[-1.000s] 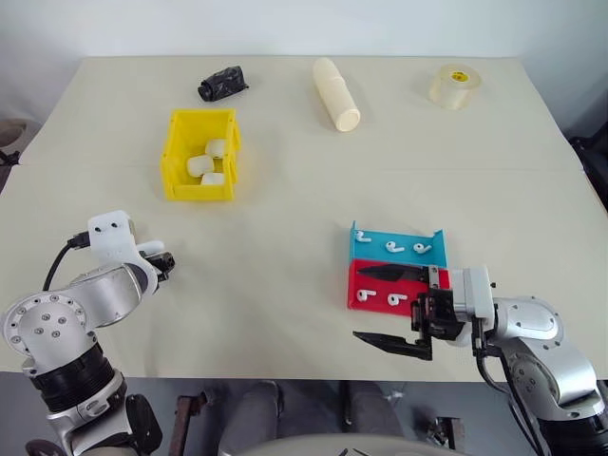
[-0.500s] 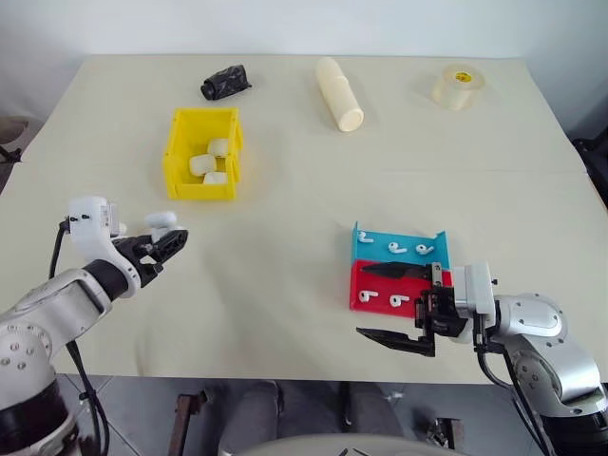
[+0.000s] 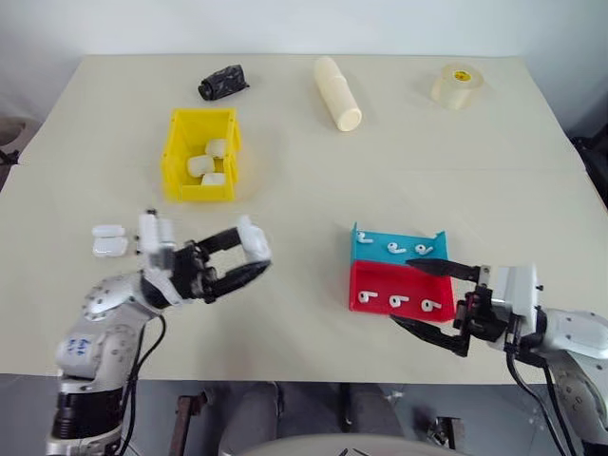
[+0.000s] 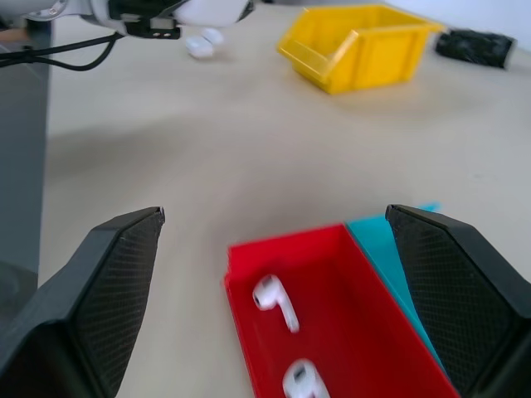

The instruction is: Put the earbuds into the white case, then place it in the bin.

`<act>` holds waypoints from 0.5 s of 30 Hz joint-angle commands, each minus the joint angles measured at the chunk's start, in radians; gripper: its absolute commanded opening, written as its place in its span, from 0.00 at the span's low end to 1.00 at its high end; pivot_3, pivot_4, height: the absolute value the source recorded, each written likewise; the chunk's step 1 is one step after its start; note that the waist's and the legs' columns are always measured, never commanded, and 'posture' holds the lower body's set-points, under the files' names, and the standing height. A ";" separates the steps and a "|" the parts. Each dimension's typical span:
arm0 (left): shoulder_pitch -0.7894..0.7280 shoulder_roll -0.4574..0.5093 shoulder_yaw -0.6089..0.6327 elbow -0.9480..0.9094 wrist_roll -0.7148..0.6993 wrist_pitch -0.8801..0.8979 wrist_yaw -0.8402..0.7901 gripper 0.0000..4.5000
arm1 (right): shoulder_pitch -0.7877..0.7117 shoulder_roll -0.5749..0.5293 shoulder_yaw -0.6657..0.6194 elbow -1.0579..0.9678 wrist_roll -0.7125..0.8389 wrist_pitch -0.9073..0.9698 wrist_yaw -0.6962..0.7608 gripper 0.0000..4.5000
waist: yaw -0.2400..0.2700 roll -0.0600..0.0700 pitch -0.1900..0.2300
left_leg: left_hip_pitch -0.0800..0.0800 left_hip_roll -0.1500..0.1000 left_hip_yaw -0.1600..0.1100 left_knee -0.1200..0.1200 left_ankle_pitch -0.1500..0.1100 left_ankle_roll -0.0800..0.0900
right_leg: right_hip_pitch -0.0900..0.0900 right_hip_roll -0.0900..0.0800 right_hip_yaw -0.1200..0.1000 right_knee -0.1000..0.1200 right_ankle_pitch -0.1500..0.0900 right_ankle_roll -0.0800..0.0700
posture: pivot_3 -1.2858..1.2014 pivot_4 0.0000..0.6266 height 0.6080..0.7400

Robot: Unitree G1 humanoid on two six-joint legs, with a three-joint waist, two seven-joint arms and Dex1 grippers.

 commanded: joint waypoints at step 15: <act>-0.198 -0.328 -0.225 0.227 0.037 -0.335 -0.212 0.62 | 0.399 -0.019 -0.435 -0.150 0.057 0.050 0.044 1.00 | 0.000 0.000 0.000 | 0.001 -0.005 0.001 0.001 0.000 0.002 | 0.001 0.001 0.001 0.001 0.001 0.002 | 0.52 0.24 1.00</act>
